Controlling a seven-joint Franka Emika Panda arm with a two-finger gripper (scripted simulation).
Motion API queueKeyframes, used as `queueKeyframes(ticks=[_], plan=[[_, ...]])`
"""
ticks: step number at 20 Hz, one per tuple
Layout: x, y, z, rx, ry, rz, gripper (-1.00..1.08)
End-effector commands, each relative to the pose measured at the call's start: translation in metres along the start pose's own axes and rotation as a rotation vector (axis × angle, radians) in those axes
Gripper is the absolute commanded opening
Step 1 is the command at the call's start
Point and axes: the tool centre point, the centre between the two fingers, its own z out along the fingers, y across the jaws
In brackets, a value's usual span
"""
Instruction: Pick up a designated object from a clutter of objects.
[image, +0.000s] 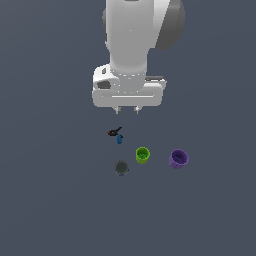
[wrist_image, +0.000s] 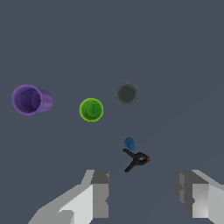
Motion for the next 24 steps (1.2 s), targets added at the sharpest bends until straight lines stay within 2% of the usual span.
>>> queueKeyframes(ticks=[1,11,24], plan=[[0.001,-0.002,0.001,0.001,0.0,0.01,0.28],[0.017,-0.02,0.014,0.014,0.003,0.117,0.28],[0.051,-0.069,0.047,0.038,0.006,0.384,0.28]])
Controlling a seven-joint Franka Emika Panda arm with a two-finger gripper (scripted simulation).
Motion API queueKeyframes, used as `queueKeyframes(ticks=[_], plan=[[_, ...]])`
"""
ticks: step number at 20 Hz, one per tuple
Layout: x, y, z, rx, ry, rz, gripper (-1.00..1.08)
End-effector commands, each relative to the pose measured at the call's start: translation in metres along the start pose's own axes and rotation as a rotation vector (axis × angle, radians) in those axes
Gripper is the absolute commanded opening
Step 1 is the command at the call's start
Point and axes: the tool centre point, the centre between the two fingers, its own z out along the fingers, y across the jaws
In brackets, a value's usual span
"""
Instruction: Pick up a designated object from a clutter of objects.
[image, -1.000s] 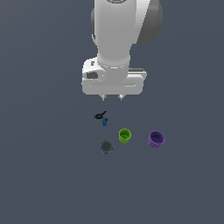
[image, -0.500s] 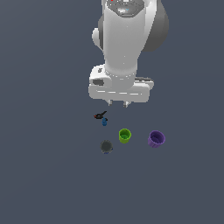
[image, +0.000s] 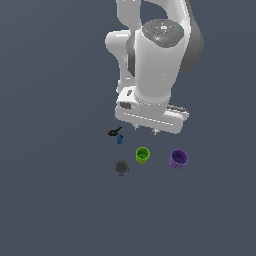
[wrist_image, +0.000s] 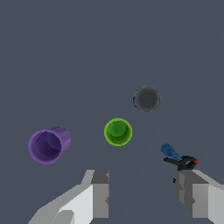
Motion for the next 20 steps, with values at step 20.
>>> queueKeyframes(ticks=[20], plan=[[0.01,-0.097,0.071,0.018,0.009,0.467,0.28]])
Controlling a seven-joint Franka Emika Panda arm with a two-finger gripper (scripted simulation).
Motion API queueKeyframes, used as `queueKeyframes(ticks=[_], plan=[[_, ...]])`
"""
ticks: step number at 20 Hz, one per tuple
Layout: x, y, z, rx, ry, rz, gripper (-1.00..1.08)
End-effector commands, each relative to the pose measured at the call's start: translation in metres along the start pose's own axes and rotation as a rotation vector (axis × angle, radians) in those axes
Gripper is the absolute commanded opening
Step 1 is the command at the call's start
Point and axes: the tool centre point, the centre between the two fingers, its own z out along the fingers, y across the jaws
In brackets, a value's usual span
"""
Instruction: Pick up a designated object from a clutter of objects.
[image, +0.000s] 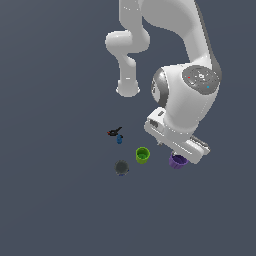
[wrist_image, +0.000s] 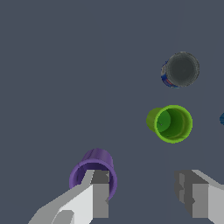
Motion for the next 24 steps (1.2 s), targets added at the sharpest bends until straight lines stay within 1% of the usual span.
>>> queueKeyframes(ticks=[1,15,24], plan=[[-0.005,-0.01,0.009,0.002,0.003,0.055,0.28],[-0.036,-0.06,0.061,0.011,0.024,0.349,0.28],[-0.051,-0.078,0.083,0.018,0.036,0.469,0.28]])
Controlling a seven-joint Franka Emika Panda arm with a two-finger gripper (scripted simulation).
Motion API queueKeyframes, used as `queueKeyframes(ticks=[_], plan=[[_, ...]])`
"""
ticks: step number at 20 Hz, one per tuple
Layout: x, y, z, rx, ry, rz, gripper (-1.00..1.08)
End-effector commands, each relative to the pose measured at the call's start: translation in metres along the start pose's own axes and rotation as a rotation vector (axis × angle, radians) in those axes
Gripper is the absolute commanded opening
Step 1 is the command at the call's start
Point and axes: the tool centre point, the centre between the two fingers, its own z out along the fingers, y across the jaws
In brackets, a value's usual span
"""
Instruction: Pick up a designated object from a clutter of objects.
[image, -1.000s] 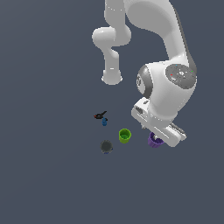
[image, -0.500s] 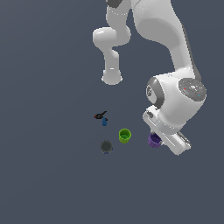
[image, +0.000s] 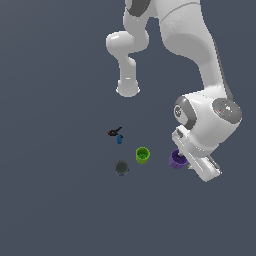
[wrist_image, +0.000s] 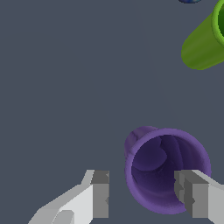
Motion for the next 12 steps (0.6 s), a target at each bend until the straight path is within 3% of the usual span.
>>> queueKeyframes(ticks=[1,12], plan=[[-0.0041,-0.002,0.0041,0.002,0.003,0.025,0.28],[-0.0089,-0.0035,0.0124,0.004,0.005,0.048,0.28]])
